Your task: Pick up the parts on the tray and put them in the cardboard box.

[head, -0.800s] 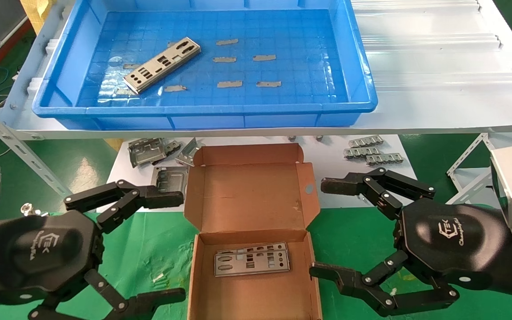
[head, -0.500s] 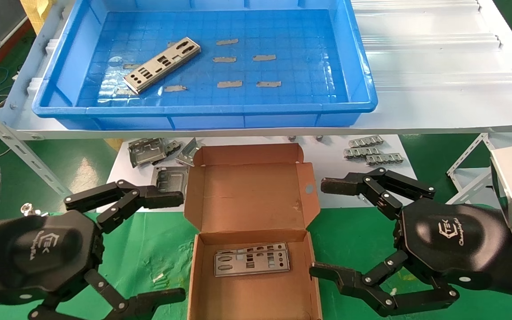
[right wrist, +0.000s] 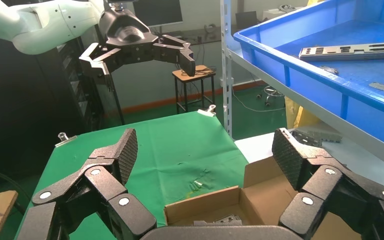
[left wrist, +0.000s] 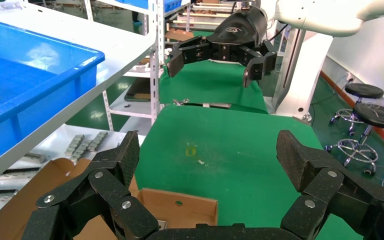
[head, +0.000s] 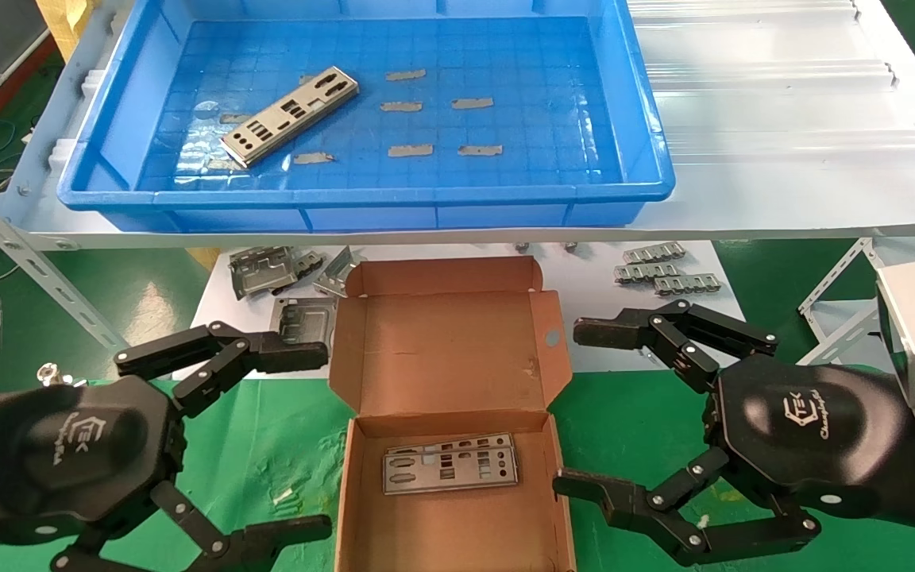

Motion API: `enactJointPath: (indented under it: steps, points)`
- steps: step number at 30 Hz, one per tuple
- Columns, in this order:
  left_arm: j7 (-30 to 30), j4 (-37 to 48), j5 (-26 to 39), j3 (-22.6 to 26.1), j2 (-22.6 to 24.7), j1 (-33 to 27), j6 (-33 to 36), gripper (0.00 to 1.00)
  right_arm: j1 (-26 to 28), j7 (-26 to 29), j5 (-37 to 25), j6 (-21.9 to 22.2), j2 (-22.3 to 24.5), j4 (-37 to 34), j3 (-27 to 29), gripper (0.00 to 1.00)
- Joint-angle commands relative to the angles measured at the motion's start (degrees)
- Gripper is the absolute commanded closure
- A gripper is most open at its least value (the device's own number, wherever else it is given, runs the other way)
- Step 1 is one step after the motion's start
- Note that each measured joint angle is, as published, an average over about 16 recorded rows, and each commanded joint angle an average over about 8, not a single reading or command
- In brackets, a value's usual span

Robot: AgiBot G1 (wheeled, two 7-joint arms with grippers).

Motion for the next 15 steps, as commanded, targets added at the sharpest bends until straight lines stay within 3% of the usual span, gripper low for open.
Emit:
enactJointPath:
  steps: [1,15]
  points:
    - [0.0,0.0,0.0,0.0,0.0,0.0,0.0,0.0,0.0,0.0,0.0,0.0,0.0,0.0,0.0,0.0]
    - [0.0,0.0,0.0,0.0,0.0,0.0,0.0,0.0,0.0,0.0,0.0,0.0,0.0,0.0,0.0,0.0]
